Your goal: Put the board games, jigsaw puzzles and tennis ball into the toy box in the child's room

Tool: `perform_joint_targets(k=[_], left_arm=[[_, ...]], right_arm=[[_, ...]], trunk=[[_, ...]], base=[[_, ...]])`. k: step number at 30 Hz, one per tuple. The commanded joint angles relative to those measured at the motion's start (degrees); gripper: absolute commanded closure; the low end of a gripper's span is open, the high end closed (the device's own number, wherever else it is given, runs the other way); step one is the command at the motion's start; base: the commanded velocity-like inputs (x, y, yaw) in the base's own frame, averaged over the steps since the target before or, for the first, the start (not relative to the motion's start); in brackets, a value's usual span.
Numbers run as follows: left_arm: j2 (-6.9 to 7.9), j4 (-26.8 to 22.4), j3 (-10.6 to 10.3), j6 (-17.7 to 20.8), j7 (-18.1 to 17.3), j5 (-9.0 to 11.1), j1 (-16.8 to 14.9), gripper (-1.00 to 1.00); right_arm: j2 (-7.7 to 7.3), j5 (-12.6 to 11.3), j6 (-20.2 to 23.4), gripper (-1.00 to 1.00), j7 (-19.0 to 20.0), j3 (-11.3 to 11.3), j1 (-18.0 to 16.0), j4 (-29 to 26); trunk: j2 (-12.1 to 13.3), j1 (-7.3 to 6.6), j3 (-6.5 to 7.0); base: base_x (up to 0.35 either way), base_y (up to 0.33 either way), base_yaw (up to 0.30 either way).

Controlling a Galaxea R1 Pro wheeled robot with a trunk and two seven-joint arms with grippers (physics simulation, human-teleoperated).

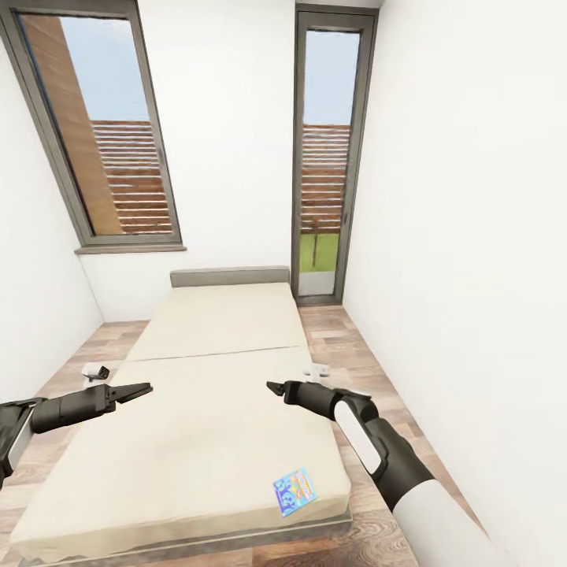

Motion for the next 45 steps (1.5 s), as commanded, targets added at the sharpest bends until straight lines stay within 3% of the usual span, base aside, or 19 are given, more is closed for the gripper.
perform_joint_targets(k=[1,14,27,45], left_arm=[[0.01,0.0,0.0,0.6,-0.2,0.0,0.0,-1.00],[0.03,0.0,0.0,0.6,-0.2,0.0,0.0,-1.00],[0.14,0.0,0.0,0.6,-0.2,0.0,0.0,-1.00],[0.12,0.0,0.8,0.6,-0.2,0.0,0.0,-1.00]], right_arm=[[0.00,-0.1,0.2,-1.00,0.1,0.0,-0.1,0.1],[-0.20,0.0,-0.1,-1.00,0.1,0.0,-0.1,0.5],[-0.17,0.1,0.0,-1.00,0.1,0.0,-0.1,0.5],[-0.30,0.1,0.0,-1.00,0.2,0.0,-0.1,0.4]], trunk=[[-0.1,0.04,-0.14],[-0.1,0.04,-0.12],[-0.1,0.04,-0.15],[-0.1,0.04,-0.16]], base=[[0.000,0.006,0.000],[0.000,0.001,0.006],[0.000,-0.155,0.184],[0.000,-0.008,0.009]])
